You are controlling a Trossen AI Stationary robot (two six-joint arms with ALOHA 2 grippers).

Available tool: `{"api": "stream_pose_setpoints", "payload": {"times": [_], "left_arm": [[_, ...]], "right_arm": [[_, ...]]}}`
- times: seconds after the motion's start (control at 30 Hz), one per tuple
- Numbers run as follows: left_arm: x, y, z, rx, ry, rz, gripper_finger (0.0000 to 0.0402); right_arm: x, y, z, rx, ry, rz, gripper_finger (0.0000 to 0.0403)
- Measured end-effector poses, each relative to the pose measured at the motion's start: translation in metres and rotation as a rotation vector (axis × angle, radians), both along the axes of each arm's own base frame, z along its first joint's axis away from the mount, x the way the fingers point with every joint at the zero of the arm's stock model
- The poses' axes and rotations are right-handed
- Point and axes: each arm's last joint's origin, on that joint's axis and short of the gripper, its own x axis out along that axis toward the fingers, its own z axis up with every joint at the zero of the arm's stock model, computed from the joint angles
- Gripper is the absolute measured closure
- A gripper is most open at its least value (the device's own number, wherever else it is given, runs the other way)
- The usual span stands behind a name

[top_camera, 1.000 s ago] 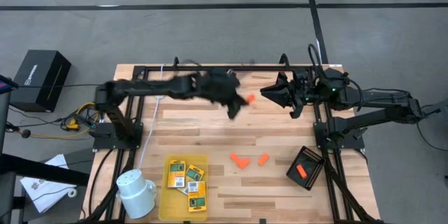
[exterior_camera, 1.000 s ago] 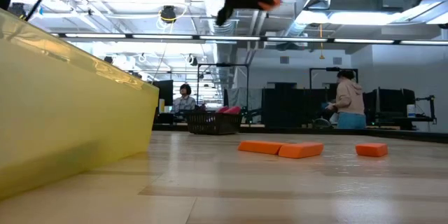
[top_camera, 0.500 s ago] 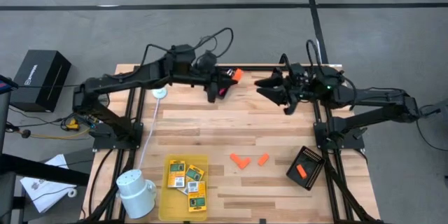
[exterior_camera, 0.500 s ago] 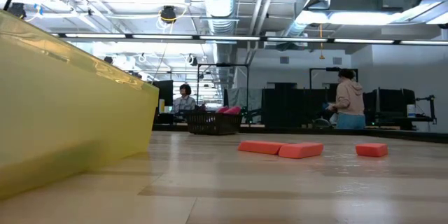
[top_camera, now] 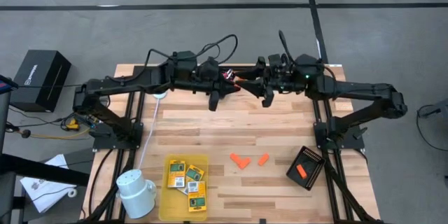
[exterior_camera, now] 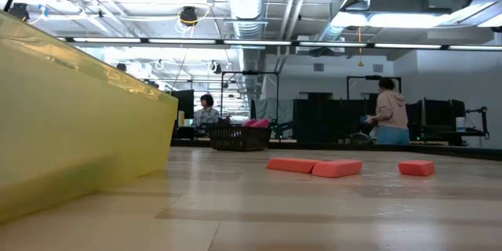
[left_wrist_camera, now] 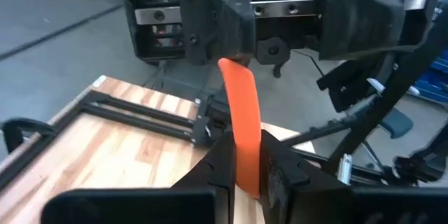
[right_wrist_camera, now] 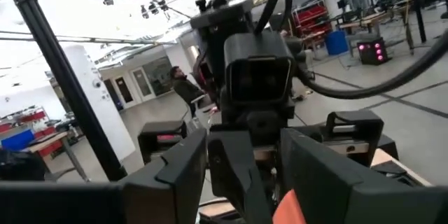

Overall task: Pick & Place School Supplies
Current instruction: Put the orange eraser into the bottom black bin

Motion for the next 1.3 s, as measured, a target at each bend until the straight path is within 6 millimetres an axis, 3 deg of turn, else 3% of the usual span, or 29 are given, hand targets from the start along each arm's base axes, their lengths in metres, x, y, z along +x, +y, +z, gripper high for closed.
{"api": "stream_pose_setpoints", "payload": {"times": [0.23,0.47,0.8,1.3], "left_arm": [[-0.003,0.020,0.004,0.019,-0.038,0.001,0.0377],[-0.013,0.021,0.020,0.029,-0.139,-0.058,0.0377],[-0.010,0.021,0.020,0.028,-0.153,-0.062,0.0377],[-0.015,0.042,0.020,0.047,-0.159,-0.014,0.0377]], "right_arm": [[-0.013,-0.015,0.012,-0.025,-0.003,-0.067,0.0228],[-0.025,-0.030,0.009,-0.025,0.084,-0.127,0.0219],[-0.018,-0.035,0.009,-0.037,0.046,-0.095,0.0222],[-0.016,-0.040,0.010,-0.024,0.008,-0.094,0.0222]]}}
